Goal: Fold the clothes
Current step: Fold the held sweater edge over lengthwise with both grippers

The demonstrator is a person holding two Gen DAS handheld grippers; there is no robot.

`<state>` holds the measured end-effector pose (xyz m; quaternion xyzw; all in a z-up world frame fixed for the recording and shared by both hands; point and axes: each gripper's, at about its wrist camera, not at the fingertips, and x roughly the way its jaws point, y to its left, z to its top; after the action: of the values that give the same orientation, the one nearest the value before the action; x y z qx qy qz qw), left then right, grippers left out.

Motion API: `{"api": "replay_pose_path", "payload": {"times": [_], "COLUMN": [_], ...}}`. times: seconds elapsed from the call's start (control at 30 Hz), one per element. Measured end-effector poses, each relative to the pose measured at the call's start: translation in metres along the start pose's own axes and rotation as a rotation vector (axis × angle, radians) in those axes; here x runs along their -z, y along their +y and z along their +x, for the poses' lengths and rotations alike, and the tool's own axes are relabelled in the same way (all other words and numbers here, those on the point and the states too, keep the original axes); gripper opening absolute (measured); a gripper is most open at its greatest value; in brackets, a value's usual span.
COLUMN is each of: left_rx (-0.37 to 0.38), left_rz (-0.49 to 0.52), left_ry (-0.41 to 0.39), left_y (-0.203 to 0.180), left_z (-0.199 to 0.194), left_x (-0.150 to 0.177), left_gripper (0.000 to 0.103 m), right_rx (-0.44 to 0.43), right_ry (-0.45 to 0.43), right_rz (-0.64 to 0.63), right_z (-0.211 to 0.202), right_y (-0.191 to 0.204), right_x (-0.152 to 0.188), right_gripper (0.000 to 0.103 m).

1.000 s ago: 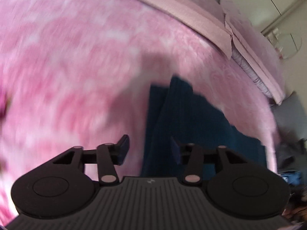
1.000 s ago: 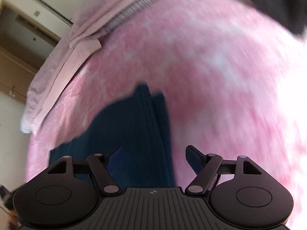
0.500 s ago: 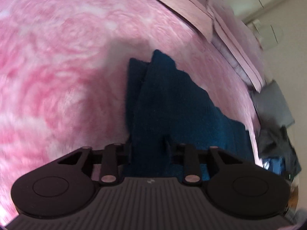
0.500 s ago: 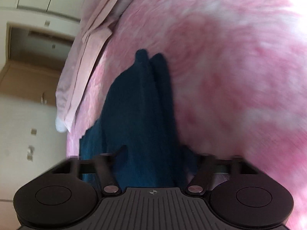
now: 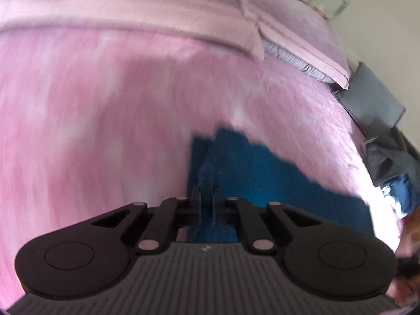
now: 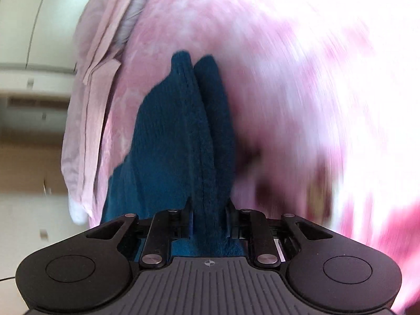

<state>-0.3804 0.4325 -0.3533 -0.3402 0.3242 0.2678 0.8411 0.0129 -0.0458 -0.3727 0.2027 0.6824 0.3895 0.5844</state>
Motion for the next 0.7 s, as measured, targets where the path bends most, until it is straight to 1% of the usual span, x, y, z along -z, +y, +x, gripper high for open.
{"api": "replay_pose_path", "payload": {"times": [0.1,0.13,0.17,0.2,0.23,0.27,0.3,0.33,0.37,0.4,0.43,0.47,0.5,0.57,0.63,0.67,0.7], "left_rx": [0.0,-0.03,-0.065,-0.101,-0.103,-0.099,-0.118,-0.141,-0.164,-0.192,-0.206,-0.218,-0.229,-0.205,-0.159,-0.131,-0.107], "left_rz": [0.119,0.137,0.15,0.163,0.139,0.108,0.073,0.038,0.002,-0.052,-0.125,-0.2,-0.275,-0.433,-0.575,-0.63,-0.658], "left_ry": [0.043,0.041,0.035,0.029,0.027,0.025,0.025,0.025,0.025,0.023,0.014,0.004,-0.006,-0.034,-0.053,-0.059,-0.067], "left_y": [-0.011,-0.016,-0.02,-0.025,-0.021,-0.016,-0.009,-0.002,0.006,0.013,0.02,0.028,0.035,0.046,0.054,0.056,0.057], "left_z": [0.027,0.03,0.032,0.033,0.029,0.024,0.015,0.004,-0.006,-0.019,-0.033,-0.048,-0.062,-0.081,-0.082,-0.078,-0.071], "left_x": [-0.035,-0.036,-0.035,-0.035,-0.03,-0.025,-0.017,-0.009,0.0,0.012,0.027,0.044,0.06,0.091,0.114,0.121,0.125], "left_gripper": [0.008,0.009,0.008,0.019,0.03,0.032,0.032,0.032,0.033,0.037,0.042,0.043,0.044,0.048,0.05,0.05,0.049], "right_rx": [-0.013,-0.016,-0.008,0.001,0.015,0.034,0.077,0.127,0.172,0.223,0.259,0.28,0.282,0.265,0.239,0.232,0.215], "right_ry": [-0.07,-0.094,-0.118,-0.143,-0.15,-0.129,-0.093,-0.076,-0.075,-0.081,-0.093,-0.104,-0.103,-0.085,-0.044,-0.02,-0.018], "right_rz": [0.133,0.175,0.191,0.203,0.196,0.171,0.125,0.064,0.001,-0.067,-0.121,-0.157,-0.166,-0.156,-0.126,-0.117,-0.112], "right_z": [0.005,0.008,0.01,0.011,0.009,0.009,0.007,0.004,-0.001,-0.008,-0.015,-0.021,-0.026,-0.03,-0.026,-0.024,-0.02], "right_y": [-0.004,-0.005,-0.004,-0.003,0.001,0.006,0.014,0.023,0.031,0.04,0.046,0.05,0.051,0.049,0.041,0.036,0.033], "right_x": [0.059,0.078,0.085,0.091,0.089,0.083,0.072,0.062,0.054,0.044,0.035,0.025,0.017,0.005,0.001,0.001,-0.001], "right_gripper": [0.02,0.021,0.025,0.029,0.033,0.039,0.04,0.04,0.044,0.045,0.046,0.046,0.046,0.046,0.046,0.046,0.046]}}
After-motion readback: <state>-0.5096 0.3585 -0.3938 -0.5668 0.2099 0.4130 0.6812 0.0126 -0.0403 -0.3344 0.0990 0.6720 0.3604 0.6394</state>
